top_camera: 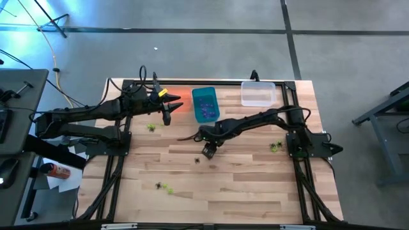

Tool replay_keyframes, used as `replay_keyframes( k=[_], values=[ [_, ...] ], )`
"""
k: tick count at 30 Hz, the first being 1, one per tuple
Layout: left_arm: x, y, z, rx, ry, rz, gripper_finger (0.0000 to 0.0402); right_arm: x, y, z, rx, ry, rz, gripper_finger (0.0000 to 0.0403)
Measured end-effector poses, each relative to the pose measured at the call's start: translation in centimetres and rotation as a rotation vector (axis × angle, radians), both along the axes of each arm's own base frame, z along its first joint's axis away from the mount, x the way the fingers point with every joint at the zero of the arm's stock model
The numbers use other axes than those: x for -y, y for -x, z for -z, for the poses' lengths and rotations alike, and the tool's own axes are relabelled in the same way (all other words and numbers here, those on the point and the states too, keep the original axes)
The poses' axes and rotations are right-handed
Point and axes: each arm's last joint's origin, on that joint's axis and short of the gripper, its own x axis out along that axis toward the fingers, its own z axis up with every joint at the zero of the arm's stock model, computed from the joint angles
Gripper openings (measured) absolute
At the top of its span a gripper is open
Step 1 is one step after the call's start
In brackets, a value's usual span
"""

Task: Sort Halloween decoration
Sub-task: Put the black spider toy into the transparent bin

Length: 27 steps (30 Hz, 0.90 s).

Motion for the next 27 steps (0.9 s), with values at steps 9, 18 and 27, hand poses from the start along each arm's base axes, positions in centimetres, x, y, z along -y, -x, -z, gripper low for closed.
replay_keyframes(
  k=[9, 18, 27],
  values=[
    [0.0, 0.0, 0.0, 0.000, 0.000, 0.000, 0.0127, -0.1, 0.1, 0.3, -0.013, 0.062, 0.051, 0.0096],
    [0.0, 0.0, 0.0, 0.008, 0.021, -0.007, 0.0127, 0.3, 1.0, -4.3, 0.086, 0.075, -0.122, 0.0022],
    [0.0, 0.1, 0.2, -0.013, 0.027, -0.007, 0.0127, 1.6, 3.6, -10.0, 0.161, 0.138, -0.253, 0.0002]
  ],
)
